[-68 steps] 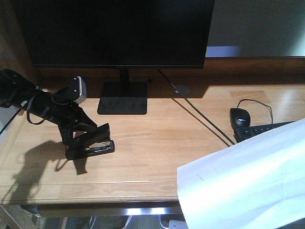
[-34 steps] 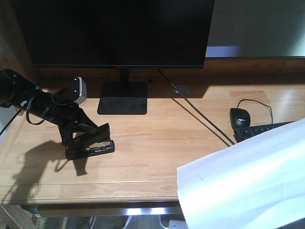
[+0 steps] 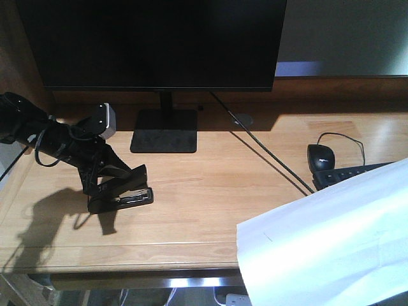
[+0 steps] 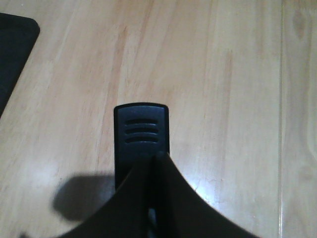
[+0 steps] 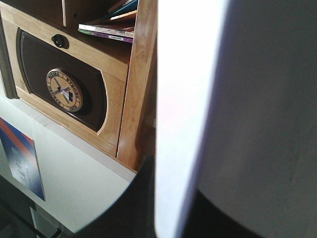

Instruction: Grab stapler and paper to desk for stapling

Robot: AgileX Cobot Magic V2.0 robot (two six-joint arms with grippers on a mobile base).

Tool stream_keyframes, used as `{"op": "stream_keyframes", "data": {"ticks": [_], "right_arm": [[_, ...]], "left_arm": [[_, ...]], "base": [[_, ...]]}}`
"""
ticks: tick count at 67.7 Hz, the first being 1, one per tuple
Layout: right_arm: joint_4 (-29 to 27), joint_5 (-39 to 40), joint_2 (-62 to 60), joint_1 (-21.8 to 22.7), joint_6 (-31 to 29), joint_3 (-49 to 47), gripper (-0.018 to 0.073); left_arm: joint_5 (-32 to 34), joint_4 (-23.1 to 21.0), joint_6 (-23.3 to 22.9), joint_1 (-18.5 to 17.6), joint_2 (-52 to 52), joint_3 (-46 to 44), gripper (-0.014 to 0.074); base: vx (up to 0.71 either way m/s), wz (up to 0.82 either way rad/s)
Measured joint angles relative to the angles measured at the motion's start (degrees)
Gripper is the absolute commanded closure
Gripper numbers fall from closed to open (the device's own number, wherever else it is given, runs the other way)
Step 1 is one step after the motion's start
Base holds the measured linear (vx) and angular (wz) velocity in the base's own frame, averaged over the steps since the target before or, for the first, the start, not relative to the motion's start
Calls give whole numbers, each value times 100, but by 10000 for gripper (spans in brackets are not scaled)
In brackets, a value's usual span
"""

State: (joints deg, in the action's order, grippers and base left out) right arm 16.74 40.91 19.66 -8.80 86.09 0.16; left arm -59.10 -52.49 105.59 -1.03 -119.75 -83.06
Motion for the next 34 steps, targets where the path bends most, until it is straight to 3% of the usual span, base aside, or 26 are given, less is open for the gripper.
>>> {"op": "stream_keyframes", "data": {"ticks": [34], "right_arm": [[0, 0, 0, 0, 0, 0, 564]], "left_arm": [[0, 0, 0, 0, 0, 0, 603]], "base": [[0, 0]]}}
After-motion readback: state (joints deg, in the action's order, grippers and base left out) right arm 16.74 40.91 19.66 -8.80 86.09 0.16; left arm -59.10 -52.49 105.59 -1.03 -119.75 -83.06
